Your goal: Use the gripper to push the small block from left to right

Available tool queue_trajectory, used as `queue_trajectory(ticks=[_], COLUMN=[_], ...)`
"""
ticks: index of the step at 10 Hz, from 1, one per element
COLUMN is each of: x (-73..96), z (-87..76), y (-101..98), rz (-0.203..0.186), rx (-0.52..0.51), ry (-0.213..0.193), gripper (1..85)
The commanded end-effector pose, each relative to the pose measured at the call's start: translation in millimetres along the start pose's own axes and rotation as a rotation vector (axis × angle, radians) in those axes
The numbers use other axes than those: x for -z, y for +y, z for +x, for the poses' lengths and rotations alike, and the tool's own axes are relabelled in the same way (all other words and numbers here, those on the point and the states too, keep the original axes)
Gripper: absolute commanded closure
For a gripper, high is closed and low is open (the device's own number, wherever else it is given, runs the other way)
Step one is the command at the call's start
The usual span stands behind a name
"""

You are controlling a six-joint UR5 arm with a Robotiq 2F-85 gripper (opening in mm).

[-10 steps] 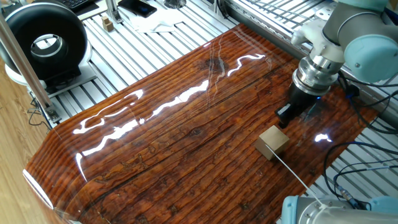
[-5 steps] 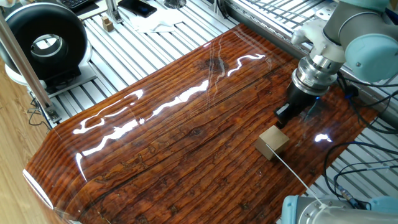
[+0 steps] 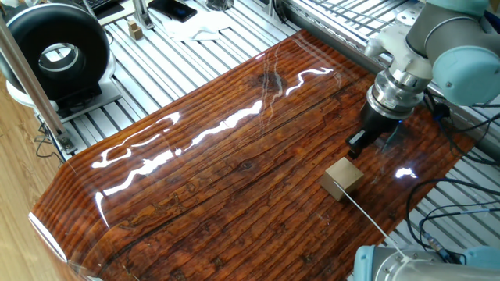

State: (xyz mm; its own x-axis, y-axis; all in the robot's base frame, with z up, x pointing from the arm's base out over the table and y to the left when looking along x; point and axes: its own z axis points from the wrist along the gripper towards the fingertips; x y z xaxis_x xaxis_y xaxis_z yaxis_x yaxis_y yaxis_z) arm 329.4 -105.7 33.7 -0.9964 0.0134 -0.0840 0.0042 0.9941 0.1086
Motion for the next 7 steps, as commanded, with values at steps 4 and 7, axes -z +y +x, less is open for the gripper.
queue_trajectory(ticks=[4,7], x=[3.1,3.0], z=[13.0,21.8], y=[-10.6,7.6], rz=[0.038,0.001], rx=[0.032,-0.015], ry=[0.043,0.073], gripper=[84.7,84.7])
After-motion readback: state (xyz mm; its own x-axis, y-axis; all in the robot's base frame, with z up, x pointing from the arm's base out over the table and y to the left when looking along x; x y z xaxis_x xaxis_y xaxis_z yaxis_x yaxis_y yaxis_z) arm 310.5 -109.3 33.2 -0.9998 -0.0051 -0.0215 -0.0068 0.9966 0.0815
